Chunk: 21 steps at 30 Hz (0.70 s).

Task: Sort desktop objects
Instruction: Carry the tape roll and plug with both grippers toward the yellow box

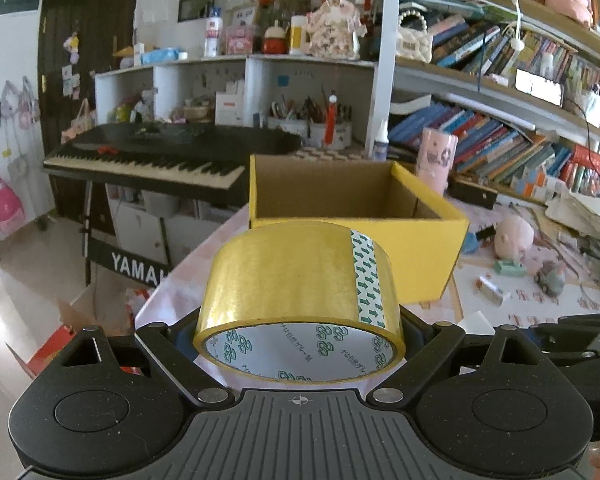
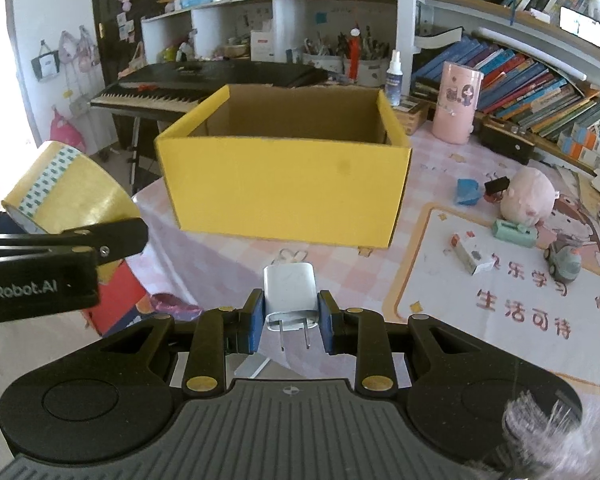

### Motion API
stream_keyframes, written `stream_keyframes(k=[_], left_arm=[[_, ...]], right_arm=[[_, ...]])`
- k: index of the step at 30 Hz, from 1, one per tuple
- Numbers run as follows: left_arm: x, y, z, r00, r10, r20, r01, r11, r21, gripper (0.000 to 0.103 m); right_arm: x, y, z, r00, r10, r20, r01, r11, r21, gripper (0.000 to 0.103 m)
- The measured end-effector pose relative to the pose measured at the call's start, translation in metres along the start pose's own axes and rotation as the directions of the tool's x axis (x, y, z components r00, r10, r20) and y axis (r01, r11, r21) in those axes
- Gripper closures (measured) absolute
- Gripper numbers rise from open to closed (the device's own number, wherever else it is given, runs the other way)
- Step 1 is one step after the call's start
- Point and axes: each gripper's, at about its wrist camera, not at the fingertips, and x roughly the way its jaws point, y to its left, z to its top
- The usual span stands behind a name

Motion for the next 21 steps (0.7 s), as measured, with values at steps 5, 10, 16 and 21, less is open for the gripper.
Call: stream_keyframes(k=[5,10,16,21], left_arm=[[0.005,-0.004,0.017,0.999,0.001,0.033,-0.001,1.0,0.003,0.011],[0.014,-0.009,0.036,0.997,0.015,0.082,-0.017,1.0,0.019,0.011],[0.039,-0.015,0.061,0.993,0.034,0.115,-0.035,0.999,0.008,0.011],[0.064,-0.019,0.075,0.991,0.059,0.121,-0.058,0.998,-0.005,0.011]], right_arm=[[0.001,-0.009,0.02,0.999,-0.006,0.045,0.006,1.0,0.007,0.077],[0.007,-0.021,0.046,0.995,-0.003,0.096,0.004,1.0,-0.008,0.077],[0.028,-0.035,0.08,0.99,0.022,0.136,-0.016,0.999,-0.044,0.077],[0.049,-0.048,0.104,0.988,0.048,0.149,-0.035,0.996,-0.086,0.077]])
